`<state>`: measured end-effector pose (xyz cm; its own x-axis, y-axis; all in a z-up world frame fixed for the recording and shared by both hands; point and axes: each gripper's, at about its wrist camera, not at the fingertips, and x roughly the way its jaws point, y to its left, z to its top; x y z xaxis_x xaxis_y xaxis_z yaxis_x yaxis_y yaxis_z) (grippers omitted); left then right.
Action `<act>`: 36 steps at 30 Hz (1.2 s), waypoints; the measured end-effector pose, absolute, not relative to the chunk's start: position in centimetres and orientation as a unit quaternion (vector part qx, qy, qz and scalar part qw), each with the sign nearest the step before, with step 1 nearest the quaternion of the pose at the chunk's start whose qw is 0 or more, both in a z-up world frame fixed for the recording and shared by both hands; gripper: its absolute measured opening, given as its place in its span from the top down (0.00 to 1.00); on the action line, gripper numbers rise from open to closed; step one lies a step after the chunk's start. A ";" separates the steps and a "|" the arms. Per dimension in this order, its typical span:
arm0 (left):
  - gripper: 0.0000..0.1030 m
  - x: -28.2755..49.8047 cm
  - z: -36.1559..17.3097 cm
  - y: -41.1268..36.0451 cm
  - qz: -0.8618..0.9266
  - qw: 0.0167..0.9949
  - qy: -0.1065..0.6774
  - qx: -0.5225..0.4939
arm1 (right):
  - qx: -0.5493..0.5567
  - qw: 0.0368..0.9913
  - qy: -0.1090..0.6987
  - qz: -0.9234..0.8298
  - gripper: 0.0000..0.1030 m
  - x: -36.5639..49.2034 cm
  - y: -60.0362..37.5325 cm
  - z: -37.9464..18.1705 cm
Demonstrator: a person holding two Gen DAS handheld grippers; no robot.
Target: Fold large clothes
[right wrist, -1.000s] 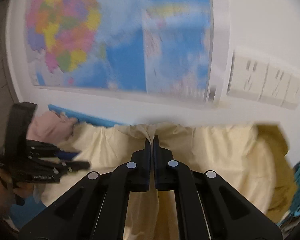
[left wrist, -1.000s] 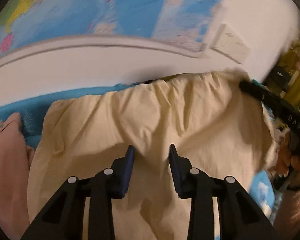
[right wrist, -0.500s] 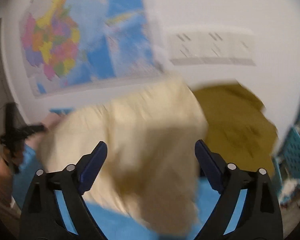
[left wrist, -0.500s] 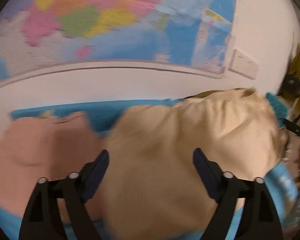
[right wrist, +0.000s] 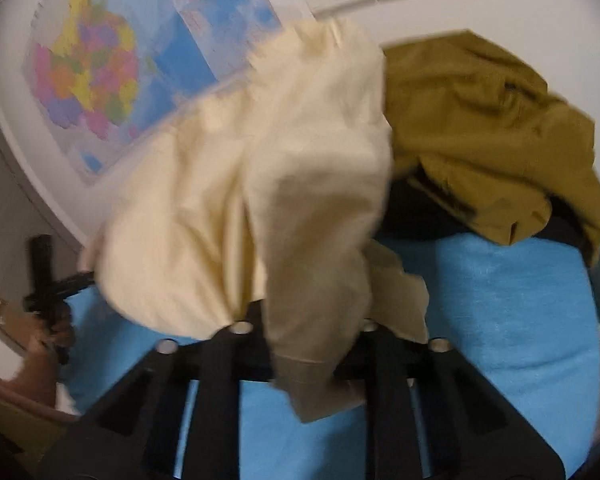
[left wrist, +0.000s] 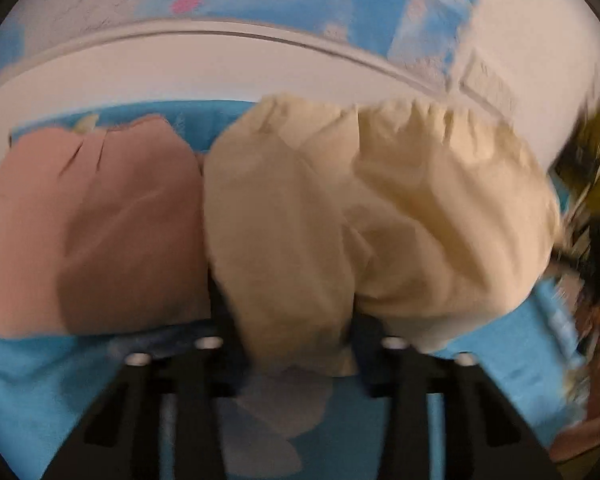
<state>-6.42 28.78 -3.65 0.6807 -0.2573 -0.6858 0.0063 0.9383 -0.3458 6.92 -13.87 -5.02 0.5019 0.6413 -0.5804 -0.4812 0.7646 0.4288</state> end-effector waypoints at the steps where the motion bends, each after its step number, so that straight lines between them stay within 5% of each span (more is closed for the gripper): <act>1: 0.78 -6.6 -3.3 29.4 -0.079 0.897 0.396 -0.183 | 0.106 0.861 0.365 0.339 0.89 6.1 -14.3 -3.9; 6: 0.82 -9.8 -2.9 31.0 -0.107 0.870 0.410 -0.251 | 0.074 0.864 0.329 0.374 0.91 0.6 -17.8 1.6; 10: 0.79 -11.4 -5.7 29.2 -0.098 0.854 0.459 -0.225 | 0.081 0.836 0.431 0.330 0.86 0.5 -19.7 -4.2; 13: 0.67 -12.0 -5.0 27.8 -0.079 0.870 0.458 -0.166 | 0.101 0.825 0.472 0.293 0.77 0.9 -20.5 -7.9; 16: 0.51 -12.8 -2.7 26.9 -0.053 0.891 0.437 -0.115 | 0.088 0.851 0.445 0.263 0.46 0.3 -21.0 -5.9; 20: 0.32 -14.9 2.2 26.3 -0.064 0.931 0.350 -0.076 | 0.055 0.889 0.390 0.235 0.34 -1.1 -21.3 -2.7; 31: 0.29 -5.4 0.3 16.2 -0.192 0.897 0.393 -0.063 | -0.071 0.889 0.358 0.278 0.42 3.3 -11.7 -3.3; 33: 0.42 -3.7 -1.0 14.6 -0.187 0.893 0.407 -0.051 | -0.084 0.879 0.381 0.274 0.71 4.5 -10.7 -4.3; 36: 0.71 -2.6 -1.6 14.5 -0.172 0.891 0.415 -0.060 | -0.064 0.871 0.400 0.280 0.92 5.9 -10.6 -4.6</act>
<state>-2.56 14.51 -1.59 0.5962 -0.3563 -0.7194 0.2574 0.9336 -0.2491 5.88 -10.59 -4.59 0.5243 0.4357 -0.7317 -0.5380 0.8354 0.1120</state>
